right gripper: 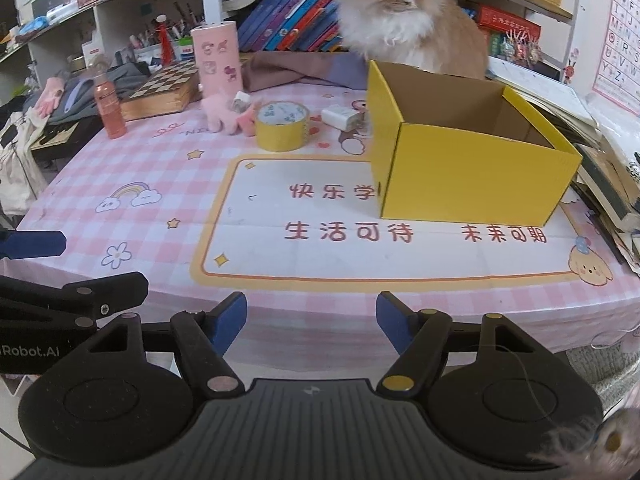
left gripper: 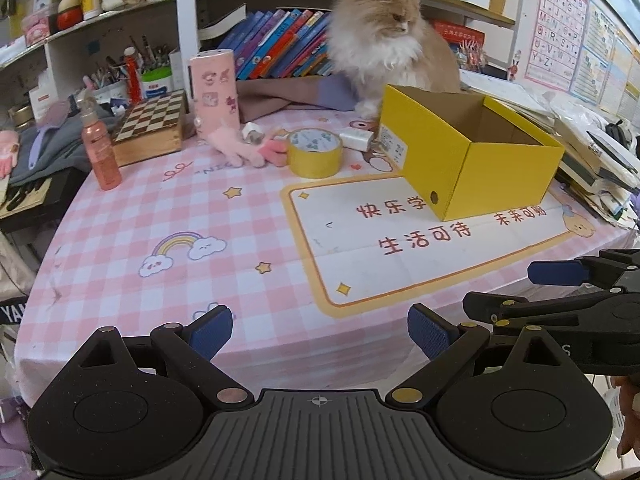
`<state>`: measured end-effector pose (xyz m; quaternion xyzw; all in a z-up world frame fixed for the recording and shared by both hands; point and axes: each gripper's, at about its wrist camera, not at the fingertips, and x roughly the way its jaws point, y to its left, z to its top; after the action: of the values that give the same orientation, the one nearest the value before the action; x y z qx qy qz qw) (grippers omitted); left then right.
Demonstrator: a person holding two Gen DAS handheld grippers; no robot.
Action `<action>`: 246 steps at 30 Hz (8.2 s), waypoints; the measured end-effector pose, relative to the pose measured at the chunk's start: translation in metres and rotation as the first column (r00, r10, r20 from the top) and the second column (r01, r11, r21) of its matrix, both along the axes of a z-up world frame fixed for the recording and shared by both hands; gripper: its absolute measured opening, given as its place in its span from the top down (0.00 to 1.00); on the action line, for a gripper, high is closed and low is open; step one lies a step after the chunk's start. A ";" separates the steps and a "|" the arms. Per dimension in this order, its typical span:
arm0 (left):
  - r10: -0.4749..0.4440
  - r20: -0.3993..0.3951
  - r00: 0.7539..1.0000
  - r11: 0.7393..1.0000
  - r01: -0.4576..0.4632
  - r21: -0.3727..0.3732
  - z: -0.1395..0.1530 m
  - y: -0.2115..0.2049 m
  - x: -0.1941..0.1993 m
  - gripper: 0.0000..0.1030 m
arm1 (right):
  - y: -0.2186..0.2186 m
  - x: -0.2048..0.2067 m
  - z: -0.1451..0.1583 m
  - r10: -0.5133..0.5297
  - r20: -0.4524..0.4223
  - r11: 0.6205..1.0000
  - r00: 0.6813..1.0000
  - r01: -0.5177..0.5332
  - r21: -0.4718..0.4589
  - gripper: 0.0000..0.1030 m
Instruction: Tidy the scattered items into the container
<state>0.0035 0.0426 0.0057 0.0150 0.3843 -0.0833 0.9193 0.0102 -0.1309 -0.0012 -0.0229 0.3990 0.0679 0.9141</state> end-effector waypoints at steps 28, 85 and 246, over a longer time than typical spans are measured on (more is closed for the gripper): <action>0.071 0.016 0.997 0.997 -0.071 -0.011 -0.001 0.035 0.010 0.07 | 0.037 0.025 0.005 0.083 0.031 0.997 0.996 -0.083 -0.005 0.33; 0.107 -0.066 0.992 0.994 -0.107 0.004 -0.069 0.036 0.398 0.57 | 0.070 0.318 -0.064 0.086 -0.027 0.996 0.996 -0.087 -0.009 0.18; -0.458 -0.021 0.889 0.864 0.440 -0.247 0.003 -0.127 0.047 0.72 | -0.124 -0.036 0.006 -0.349 -0.071 0.937 0.935 0.350 0.010 0.22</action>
<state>0.0505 -0.0843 0.0082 -0.0084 0.3935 -0.3405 0.8539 -0.0262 -0.2545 0.0049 0.0608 0.4269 -0.0904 0.8977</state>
